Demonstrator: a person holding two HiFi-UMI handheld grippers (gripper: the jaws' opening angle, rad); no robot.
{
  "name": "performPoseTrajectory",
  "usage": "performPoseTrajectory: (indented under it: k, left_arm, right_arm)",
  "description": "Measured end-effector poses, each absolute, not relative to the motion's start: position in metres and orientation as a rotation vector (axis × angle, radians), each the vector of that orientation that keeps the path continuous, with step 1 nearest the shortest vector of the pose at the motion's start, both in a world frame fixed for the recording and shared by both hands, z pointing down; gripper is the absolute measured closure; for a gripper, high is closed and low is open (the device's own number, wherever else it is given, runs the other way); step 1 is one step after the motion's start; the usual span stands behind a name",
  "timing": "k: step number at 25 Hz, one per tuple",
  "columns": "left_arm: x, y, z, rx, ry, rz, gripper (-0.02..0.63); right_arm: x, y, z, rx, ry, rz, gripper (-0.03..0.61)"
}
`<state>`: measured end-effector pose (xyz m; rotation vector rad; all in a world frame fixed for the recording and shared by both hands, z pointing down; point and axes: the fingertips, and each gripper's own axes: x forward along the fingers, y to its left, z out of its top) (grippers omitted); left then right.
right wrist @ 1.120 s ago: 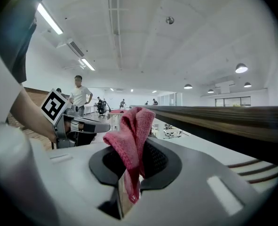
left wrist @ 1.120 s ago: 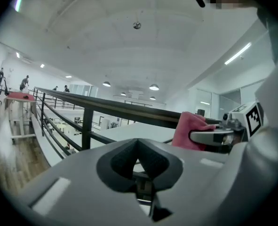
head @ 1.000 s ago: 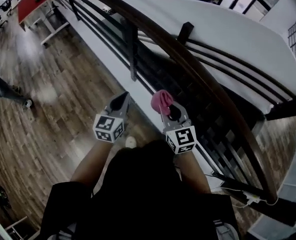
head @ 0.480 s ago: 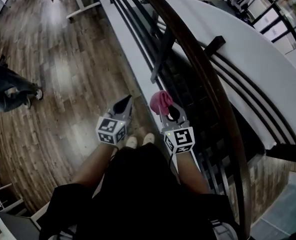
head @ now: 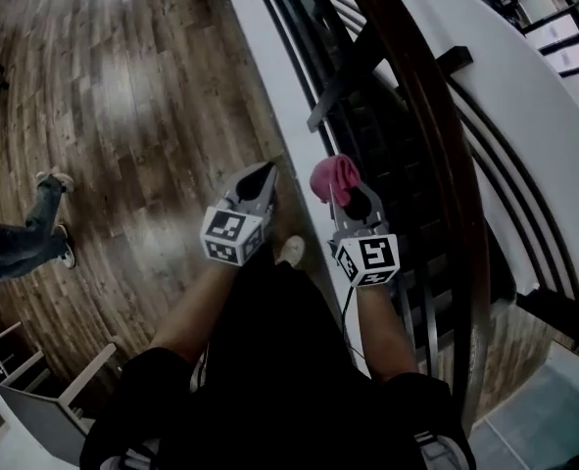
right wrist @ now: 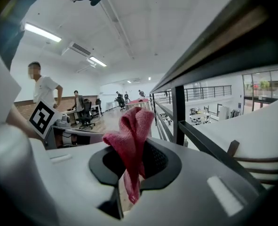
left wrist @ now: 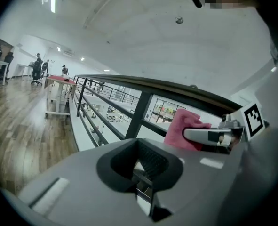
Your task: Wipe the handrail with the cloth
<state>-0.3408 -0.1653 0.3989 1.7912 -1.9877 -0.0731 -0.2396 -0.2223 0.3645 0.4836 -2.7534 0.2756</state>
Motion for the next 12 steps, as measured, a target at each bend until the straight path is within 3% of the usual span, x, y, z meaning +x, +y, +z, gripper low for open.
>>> performPoseTrajectory:
  k: [12]
  left_arm:
    - [-0.362,-0.237,0.479,1.845,-1.838,0.06,0.615]
  right_arm:
    - [-0.275,-0.301,0.456,0.731,-2.628,0.545,0.529]
